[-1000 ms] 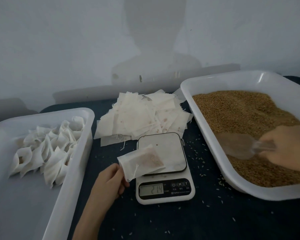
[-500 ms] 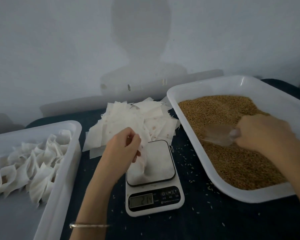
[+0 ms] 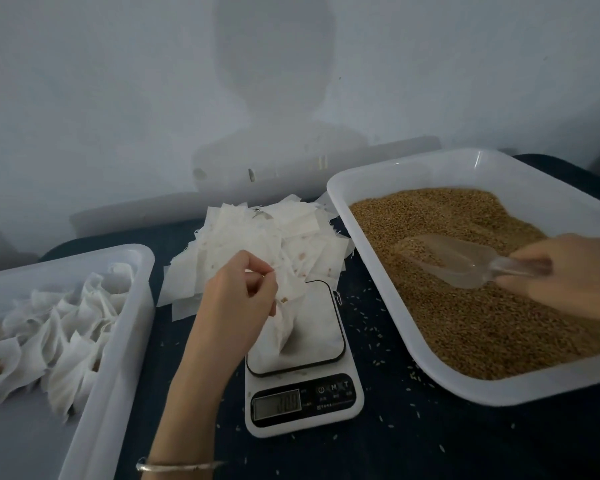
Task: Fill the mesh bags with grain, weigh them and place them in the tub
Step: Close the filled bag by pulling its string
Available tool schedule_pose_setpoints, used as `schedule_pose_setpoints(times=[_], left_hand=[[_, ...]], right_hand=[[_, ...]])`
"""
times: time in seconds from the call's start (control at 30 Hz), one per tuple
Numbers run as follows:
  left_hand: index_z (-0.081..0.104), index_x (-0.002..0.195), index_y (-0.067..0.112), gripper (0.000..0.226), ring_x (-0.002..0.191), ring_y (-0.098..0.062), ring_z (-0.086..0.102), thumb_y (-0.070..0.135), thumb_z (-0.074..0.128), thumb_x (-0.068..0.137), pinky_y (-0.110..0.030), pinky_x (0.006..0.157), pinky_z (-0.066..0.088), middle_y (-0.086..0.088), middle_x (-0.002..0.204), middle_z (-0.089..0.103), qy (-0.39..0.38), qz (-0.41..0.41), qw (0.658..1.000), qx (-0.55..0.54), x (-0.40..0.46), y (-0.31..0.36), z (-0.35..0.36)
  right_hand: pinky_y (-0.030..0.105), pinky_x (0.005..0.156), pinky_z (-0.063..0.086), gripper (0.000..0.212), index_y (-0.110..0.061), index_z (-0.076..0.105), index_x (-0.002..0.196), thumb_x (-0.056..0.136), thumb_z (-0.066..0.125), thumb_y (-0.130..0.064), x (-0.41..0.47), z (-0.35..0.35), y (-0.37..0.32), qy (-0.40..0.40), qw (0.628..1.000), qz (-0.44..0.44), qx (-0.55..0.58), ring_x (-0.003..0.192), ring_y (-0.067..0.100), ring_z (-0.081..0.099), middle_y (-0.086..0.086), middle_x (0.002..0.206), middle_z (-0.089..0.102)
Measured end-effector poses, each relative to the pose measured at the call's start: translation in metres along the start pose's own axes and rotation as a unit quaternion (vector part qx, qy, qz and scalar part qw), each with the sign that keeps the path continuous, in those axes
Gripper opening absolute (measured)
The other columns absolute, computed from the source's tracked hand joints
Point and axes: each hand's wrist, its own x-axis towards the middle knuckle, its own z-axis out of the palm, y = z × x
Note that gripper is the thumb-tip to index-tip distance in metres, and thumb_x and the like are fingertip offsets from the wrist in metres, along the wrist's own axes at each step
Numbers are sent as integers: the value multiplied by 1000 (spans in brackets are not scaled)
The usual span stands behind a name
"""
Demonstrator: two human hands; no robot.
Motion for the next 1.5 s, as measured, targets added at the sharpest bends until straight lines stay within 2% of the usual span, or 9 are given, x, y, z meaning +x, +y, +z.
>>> schedule_pose_setpoints(times=[0.1, 0.23, 0.3, 0.43, 0.67, 0.87, 1.13, 1.33, 1.5], left_hand=[[55, 86, 16, 10, 45, -1, 52, 13, 54, 95, -20, 51, 44, 3, 52, 64, -7, -6, 1000, -7, 0, 0, 1], [57, 86, 14, 9, 41, -2, 48, 13, 55, 95, -12, 44, 39, 2, 48, 60, -16, -26, 998, -57, -1, -1, 1], [57, 87, 13, 9, 39, -2, 45, 12, 55, 95, -11, 42, 37, 2, 46, 59, -18, -30, 997, -75, -1, -2, 0], [58, 87, 10, 9, 38, -1, 46, 10, 54, 95, -11, 41, 36, 2, 45, 58, -20, -32, 995, -90, -1, -2, -1], [58, 89, 11, 8, 40, -4, 44, 14, 53, 95, -17, 43, 39, 3, 47, 58, -30, -47, 993, -104, 1, -4, -1], [57, 87, 12, 10, 41, -4, 45, 14, 53, 95, -18, 46, 40, 2, 48, 60, -38, -45, 991, -117, 0, -4, 2], [58, 88, 12, 9, 41, -4, 46, 13, 52, 95, -19, 44, 39, 2, 49, 61, -41, -47, 990, -123, 2, -5, 4], [58, 89, 12, 8, 41, -4, 46, 13, 53, 95, -19, 44, 39, 3, 49, 61, -47, -48, 990, -127, 3, -4, 6], [58, 89, 11, 8, 41, -4, 46, 14, 53, 95, -17, 43, 38, 3, 49, 61, -50, -46, 989, -128, 2, -4, 7]], right_hand=[[27, 57, 46, 11, -49, 62, 87, 78, 69, -49, -12, -6, 4, 20, 998, 3, 57, 73, 18, 66, -8, 76, 70], [46, 74, 55, 24, -44, 69, 85, 64, 67, -56, -29, -13, -4, 39, 992, -16, 122, 74, 27, 68, 0, 73, 72], [43, 75, 54, 26, -53, 66, 73, 52, 59, -66, -38, -20, -11, 40, 988, -31, 148, 74, 27, 68, -1, 71, 72], [42, 74, 55, 30, -76, 54, 85, 55, 58, -77, -46, -34, -32, 18, 982, -93, 161, 72, 16, 69, -20, 73, 71], [35, 69, 56, 56, -69, 54, 91, 47, 31, -95, -46, -52, -89, -36, 978, -193, 77, 63, 10, 67, -18, 70, 70], [29, 68, 50, 19, -63, 58, 67, 51, 50, -67, -41, -55, -117, -9, 979, -202, 7, 69, -2, 60, -26, 69, 64], [29, 63, 54, 32, -76, 47, 80, 49, 48, -67, -42, -64, -125, -3, 979, -192, -62, 57, 0, 61, -27, 57, 62], [31, 66, 53, 11, -67, 54, 66, 56, 56, -67, -43, -64, -129, 19, 978, -180, -98, 62, 1, 58, -22, 60, 62], [34, 70, 54, 23, -62, 58, 77, 54, 61, -63, -42, -67, -132, 18, 978, -176, -112, 67, 8, 61, -17, 66, 64]])
